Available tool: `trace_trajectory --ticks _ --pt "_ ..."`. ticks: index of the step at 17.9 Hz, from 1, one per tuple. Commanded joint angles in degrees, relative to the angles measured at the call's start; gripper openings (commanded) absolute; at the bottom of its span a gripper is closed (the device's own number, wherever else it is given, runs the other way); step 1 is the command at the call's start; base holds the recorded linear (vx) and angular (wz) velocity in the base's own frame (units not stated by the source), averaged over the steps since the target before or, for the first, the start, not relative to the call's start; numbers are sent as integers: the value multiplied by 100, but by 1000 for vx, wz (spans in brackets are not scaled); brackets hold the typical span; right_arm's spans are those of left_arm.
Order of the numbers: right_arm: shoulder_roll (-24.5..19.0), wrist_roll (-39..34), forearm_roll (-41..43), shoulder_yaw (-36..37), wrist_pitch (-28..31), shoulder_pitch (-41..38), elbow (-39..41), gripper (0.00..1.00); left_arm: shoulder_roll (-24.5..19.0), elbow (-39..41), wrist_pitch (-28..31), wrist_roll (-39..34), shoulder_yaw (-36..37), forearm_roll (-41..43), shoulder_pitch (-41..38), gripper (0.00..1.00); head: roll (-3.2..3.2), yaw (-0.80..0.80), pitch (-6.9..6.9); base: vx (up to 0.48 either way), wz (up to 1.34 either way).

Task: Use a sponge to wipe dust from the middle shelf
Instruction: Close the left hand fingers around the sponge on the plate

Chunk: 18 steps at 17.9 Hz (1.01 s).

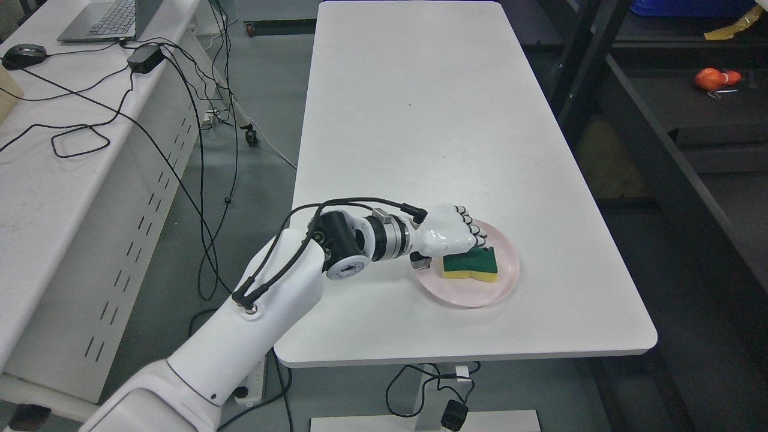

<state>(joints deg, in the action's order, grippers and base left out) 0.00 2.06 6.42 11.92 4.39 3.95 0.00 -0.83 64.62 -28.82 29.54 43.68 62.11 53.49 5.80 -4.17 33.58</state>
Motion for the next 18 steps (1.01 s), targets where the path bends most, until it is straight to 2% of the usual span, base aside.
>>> trace_trajectory --ticks 1,6,18 --pt "100 5 0 3 1 0 100 100 -17 -476 17 8 167 55 74 80 0 0 0 0 0" --pt "100 5 0 3 1 0 100 100 -17 -582 210 26 88 55 74 73 0 0 0 0 0" --pt "100 5 0 -5 1 0 100 100 -17 -591 228 140 -852 -6 22 47 0 0 0 0 0"
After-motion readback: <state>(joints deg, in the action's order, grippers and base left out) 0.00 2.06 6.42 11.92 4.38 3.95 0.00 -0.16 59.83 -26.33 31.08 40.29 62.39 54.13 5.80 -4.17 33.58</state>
